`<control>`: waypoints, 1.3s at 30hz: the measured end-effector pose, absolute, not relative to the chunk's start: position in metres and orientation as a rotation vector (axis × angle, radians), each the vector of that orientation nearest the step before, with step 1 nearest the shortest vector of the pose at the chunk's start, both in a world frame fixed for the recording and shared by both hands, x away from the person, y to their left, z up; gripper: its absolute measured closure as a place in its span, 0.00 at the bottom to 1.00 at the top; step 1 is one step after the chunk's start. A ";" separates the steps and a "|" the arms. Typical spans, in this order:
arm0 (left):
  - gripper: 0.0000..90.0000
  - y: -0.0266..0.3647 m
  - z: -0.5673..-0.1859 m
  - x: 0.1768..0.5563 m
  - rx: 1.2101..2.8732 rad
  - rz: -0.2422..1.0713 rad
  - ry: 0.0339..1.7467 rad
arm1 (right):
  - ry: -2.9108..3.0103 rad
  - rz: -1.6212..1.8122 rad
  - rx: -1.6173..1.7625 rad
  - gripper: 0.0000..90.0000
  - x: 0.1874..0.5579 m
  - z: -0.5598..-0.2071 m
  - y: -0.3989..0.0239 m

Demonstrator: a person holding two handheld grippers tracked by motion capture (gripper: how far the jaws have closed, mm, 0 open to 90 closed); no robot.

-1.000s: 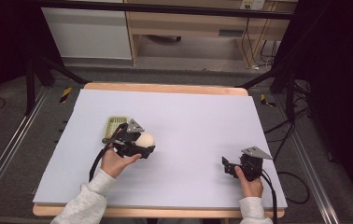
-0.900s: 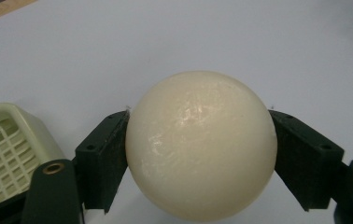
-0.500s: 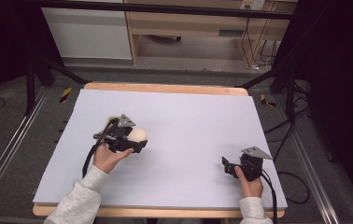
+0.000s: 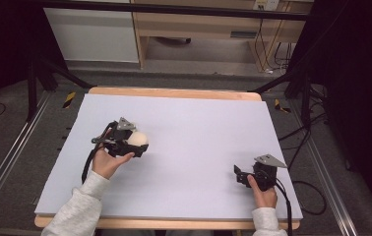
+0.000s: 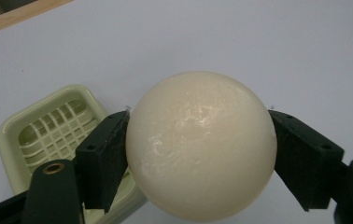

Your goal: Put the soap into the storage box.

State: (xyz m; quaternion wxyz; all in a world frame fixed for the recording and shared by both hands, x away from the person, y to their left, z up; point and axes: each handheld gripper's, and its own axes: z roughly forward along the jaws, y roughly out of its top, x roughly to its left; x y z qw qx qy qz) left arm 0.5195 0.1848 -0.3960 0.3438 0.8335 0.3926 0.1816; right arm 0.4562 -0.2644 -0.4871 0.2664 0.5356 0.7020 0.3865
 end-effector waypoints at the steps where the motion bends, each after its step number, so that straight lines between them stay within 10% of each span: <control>1: 0.27 0.186 -0.396 0.520 2.164 0.474 1.023 | 1.895 1.043 1.447 0.05 0.456 -0.487 -0.264; 39: 0.27 0.223 -0.410 0.553 2.143 0.514 1.177 | 1.896 1.043 1.447 0.05 0.456 -0.487 -0.264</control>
